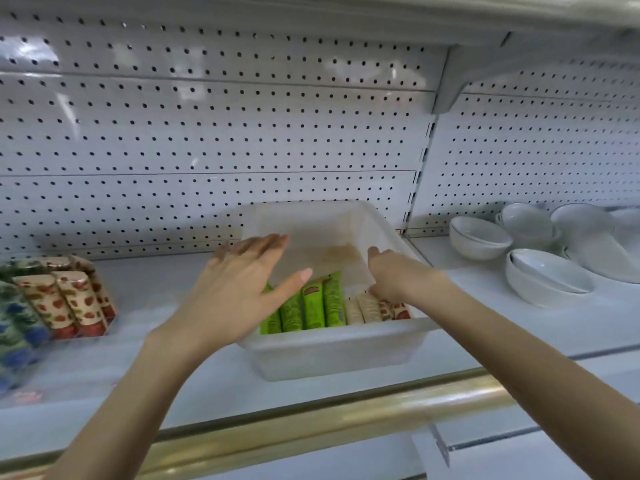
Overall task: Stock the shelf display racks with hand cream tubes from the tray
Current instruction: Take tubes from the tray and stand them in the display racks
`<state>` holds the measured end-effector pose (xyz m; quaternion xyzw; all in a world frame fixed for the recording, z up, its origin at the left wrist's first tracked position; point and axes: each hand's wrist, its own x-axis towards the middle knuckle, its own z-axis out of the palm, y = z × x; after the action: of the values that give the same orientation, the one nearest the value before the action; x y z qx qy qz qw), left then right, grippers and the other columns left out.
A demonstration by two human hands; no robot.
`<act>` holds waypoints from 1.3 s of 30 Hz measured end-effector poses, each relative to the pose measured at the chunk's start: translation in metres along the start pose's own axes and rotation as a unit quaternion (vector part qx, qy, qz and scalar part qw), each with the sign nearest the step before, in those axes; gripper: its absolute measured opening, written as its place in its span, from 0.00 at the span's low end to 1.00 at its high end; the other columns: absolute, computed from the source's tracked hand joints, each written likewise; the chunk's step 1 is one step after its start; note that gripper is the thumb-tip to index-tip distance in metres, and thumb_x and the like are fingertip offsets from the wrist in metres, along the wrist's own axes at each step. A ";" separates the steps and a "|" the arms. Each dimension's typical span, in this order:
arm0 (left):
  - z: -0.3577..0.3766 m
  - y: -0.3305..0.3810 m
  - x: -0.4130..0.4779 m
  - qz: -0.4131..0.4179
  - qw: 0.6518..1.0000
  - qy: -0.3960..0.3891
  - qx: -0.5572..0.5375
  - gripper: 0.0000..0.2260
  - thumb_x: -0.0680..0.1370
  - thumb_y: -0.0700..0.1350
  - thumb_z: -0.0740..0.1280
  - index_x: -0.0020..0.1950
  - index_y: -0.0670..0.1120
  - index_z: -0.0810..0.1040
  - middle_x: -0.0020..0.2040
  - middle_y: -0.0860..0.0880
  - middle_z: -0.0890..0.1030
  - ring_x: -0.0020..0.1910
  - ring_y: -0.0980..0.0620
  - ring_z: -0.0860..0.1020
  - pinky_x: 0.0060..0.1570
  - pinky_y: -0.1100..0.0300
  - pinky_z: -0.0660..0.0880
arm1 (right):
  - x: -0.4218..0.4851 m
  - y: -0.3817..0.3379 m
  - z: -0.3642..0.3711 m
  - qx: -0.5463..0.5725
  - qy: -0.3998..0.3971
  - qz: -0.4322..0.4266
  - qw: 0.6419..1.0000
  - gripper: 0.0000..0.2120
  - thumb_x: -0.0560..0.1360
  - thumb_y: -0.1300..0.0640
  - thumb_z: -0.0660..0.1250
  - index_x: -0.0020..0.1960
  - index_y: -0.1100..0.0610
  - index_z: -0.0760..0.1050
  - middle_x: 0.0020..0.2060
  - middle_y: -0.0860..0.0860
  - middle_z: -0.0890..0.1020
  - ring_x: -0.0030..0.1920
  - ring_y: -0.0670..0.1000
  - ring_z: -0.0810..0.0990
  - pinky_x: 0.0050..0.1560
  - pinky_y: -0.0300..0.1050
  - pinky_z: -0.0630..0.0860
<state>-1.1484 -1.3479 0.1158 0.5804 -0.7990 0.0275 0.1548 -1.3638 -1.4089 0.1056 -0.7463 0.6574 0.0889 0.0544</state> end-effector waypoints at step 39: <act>0.006 0.010 0.008 0.009 0.872 -0.012 -0.490 0.16 0.67 0.56 0.69 0.49 0.48 0.80 0.44 0.54 0.84 0.44 0.58 0.82 0.49 0.60 0.78 | -0.040 -0.029 -0.048 0.647 0.066 -0.218 0.727 0.14 0.70 0.47 0.66 0.48 0.56 0.78 0.45 0.51 0.81 0.50 0.50 0.81 0.52 0.50 0.80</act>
<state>-1.1607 -1.3534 0.1141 0.4232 -0.7171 -0.3733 0.4092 -1.3367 -1.3757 0.1601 -0.6572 0.3763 -0.4221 0.4982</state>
